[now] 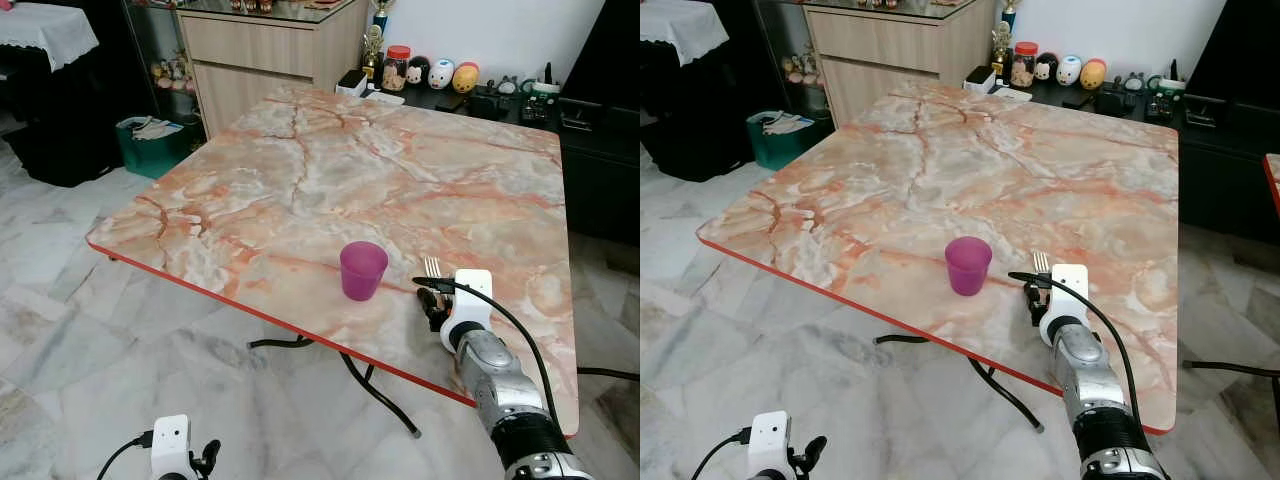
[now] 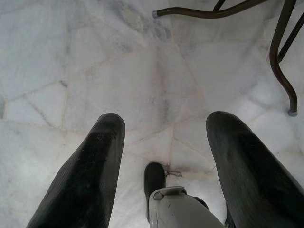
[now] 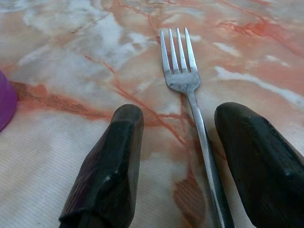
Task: Setting the table
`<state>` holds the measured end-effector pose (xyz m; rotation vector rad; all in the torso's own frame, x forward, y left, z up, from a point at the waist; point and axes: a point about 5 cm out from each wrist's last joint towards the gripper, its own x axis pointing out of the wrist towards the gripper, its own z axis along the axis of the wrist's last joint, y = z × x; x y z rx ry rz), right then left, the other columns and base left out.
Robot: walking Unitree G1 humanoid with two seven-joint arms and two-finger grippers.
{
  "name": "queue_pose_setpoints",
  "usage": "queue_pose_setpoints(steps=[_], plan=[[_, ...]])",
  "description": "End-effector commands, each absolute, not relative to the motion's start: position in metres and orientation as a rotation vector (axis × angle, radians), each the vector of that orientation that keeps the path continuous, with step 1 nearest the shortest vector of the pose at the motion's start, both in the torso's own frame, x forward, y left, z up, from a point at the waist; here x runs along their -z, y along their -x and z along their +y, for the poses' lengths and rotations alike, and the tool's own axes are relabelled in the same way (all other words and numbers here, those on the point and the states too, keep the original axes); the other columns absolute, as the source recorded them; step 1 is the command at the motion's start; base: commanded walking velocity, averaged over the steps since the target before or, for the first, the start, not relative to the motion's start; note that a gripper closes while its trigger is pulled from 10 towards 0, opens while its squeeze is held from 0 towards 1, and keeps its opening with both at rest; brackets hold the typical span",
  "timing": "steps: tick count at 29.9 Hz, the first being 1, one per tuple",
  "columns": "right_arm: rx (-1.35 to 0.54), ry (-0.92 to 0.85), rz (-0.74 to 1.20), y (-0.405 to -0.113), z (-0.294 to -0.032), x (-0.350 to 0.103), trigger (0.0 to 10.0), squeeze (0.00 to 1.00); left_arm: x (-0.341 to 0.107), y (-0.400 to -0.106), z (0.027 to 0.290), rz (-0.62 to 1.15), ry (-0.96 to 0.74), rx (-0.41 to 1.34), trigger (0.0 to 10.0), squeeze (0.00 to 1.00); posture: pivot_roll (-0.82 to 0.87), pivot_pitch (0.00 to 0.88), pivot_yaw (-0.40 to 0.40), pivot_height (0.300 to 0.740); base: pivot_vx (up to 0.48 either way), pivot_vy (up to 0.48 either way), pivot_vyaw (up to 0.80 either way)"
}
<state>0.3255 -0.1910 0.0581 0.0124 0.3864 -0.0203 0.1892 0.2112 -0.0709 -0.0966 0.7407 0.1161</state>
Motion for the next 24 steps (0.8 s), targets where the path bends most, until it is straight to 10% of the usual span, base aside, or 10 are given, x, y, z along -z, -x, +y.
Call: queue_pose_setpoints(steps=[1, 24], plan=[[0.035, -0.008, 0.383, -0.325, -0.195, -0.060, 10.0, 0.00, 0.075, -0.182, 0.214, 0.777, 0.104, -0.127, 10.0, 0.00, -0.05, 0.000, 0.003, 0.740, 0.000, 0.000, 0.00], [0.067, -0.022, 0.440, -0.322, -0.200, -0.049, 9.2, 0.00, 0.077, -0.179, 0.215, 0.793, 0.106, -0.131, 10.0, 0.00, -0.05, 0.000, 0.007, 0.740, 0.000, 0.000, 0.00]])
